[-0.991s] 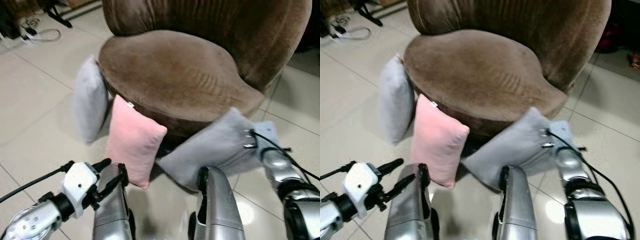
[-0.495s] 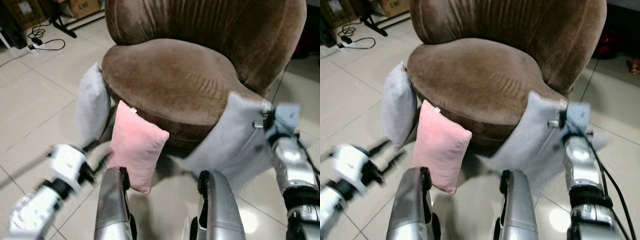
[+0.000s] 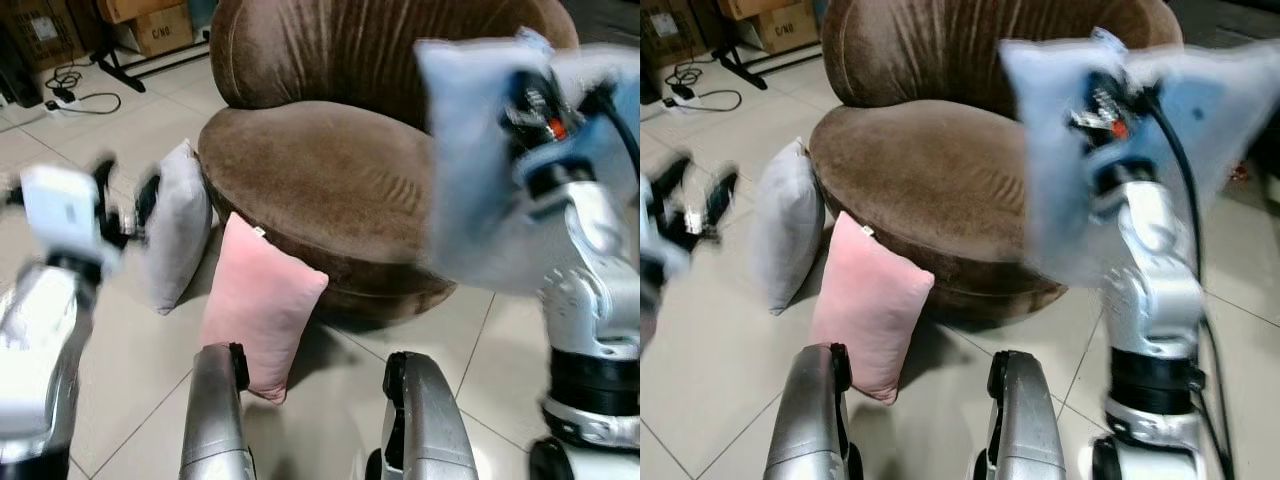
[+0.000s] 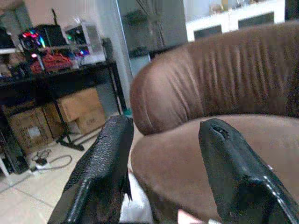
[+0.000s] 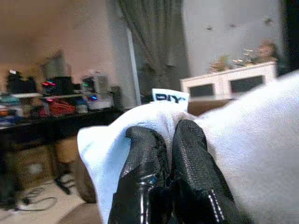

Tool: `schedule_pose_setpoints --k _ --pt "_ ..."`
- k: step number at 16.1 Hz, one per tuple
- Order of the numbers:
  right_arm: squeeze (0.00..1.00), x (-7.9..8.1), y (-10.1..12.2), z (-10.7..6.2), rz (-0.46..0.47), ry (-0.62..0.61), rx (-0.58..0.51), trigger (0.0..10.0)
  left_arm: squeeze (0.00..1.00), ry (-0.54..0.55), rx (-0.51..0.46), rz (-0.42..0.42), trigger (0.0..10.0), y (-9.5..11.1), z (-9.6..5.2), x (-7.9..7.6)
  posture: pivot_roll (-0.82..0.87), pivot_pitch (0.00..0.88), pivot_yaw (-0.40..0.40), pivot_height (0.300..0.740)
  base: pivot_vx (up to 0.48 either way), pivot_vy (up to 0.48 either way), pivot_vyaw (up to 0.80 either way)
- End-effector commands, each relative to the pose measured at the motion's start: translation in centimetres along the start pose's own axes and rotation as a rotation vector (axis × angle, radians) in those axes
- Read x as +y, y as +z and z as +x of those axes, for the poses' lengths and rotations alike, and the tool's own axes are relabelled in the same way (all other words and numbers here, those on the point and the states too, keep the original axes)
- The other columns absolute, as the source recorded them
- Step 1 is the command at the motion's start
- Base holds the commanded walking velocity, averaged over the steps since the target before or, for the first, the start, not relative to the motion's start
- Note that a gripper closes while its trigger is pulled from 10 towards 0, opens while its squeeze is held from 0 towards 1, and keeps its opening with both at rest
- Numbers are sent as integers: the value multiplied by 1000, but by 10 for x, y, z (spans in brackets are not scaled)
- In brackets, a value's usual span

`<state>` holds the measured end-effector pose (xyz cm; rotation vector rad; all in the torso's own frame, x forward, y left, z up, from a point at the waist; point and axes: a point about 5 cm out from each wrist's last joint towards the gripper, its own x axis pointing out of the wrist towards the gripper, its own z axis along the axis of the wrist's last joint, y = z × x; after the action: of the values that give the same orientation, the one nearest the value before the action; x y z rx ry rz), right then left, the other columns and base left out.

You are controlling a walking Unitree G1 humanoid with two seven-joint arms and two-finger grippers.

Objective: Move the pillow to the sofa from floor

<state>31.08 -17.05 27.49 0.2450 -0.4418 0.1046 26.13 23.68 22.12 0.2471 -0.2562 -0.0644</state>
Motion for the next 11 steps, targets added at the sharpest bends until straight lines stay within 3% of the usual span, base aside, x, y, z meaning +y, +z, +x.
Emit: schedule_pose_setpoints --k 1,3,4,6,8,11 --pt "0 6 -3 1 26 -7 9 10000 0 10 23 4 10000 1 6 -8 63 0 -68 511 0 0 0" --pt "0 9 -19 0 64 -24 53 10000 0 3 46 34 10000 -6 9 -20 72 0 -73 531 0 0 0" --pt "0 9 -40 -7 113 -42 110 10000 0 -32 64 49 10000 -16 4 -32 81 0 -78 546 0 0 0" --pt "0 14 -46 -11 154 -43 141 10000 0 -60 79 58 10000 -19 0 -38 90 0 -80 566 0 0 0" --pt "0 19 -40 -6 166 -30 125 10000 0 -76 94 80 10000 -21 -1 -40 92 0 -82 581 0 0 0" --pt "0 29 -9 21 188 34 16 10000 0 -88 109 102 10000 -26 -2 -39 84 0 -83 611 0 0 0"
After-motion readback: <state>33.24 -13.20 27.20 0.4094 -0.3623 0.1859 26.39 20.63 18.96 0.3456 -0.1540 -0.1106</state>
